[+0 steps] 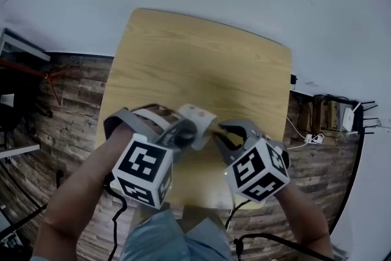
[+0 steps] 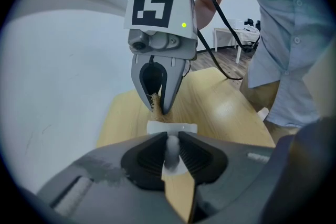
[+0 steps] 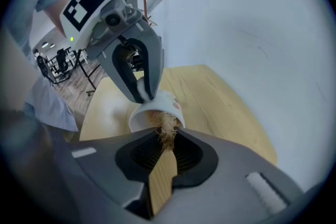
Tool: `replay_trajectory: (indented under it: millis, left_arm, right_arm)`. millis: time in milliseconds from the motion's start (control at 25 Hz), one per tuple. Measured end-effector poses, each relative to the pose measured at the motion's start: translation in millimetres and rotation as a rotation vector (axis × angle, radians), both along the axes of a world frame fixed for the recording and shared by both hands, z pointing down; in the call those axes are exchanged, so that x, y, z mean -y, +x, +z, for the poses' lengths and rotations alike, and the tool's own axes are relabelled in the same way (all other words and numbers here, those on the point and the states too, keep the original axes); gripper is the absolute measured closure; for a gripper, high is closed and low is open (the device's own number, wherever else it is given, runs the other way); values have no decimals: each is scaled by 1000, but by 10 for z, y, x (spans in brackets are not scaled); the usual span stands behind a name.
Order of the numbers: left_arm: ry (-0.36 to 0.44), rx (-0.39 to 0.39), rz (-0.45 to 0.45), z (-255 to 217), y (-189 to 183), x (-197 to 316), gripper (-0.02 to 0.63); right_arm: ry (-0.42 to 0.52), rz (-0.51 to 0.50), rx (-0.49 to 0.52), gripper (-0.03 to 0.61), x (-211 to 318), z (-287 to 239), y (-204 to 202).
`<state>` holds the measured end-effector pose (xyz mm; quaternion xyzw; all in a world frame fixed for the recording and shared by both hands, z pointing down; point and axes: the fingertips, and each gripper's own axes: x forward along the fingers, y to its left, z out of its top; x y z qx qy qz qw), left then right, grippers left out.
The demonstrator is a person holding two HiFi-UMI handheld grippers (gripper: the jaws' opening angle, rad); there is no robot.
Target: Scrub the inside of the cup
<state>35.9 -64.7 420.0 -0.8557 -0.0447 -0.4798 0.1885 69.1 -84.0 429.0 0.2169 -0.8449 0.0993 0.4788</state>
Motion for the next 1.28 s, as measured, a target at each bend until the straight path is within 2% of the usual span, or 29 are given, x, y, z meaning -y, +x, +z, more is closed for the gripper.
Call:
replay_trajectory:
  millis: [120, 200, 360, 440, 560, 640, 960, 1280]
  left_arm:
    - [-11, -6, -4, -10, -14, -10, 520]
    - [-12, -10, -8, -20, -11, 2, 520]
    - [-6, -23, -23, -26, 15, 48, 520]
    - [-12, -32, -33, -29, 11, 56, 520]
    - [-13, -38, -36, -31, 18, 53, 520]
    - [-14, -40, -34, -27, 38, 47, 520]
    - [-10, -39, -19, -14, 80, 31, 519]
    - [-53, -93, -70, -33, -3, 25, 518]
  right_arm:
    - [77, -47, -88, 528, 32, 61, 36]
    - [96, -85, -154, 528, 20, 142, 62]
    - [42, -143, -231, 528, -134, 347, 119]
    - [-24, -140, -197, 528, -266, 403, 89]
    - [-133, -92, -81, 528, -384, 378, 7]
    - [-173, -71, -17, 528, -409, 327, -54]
    - [-194, -1, 143, 528, -294, 94, -213]
    - [-212, 65, 222, 528, -234, -120, -132]
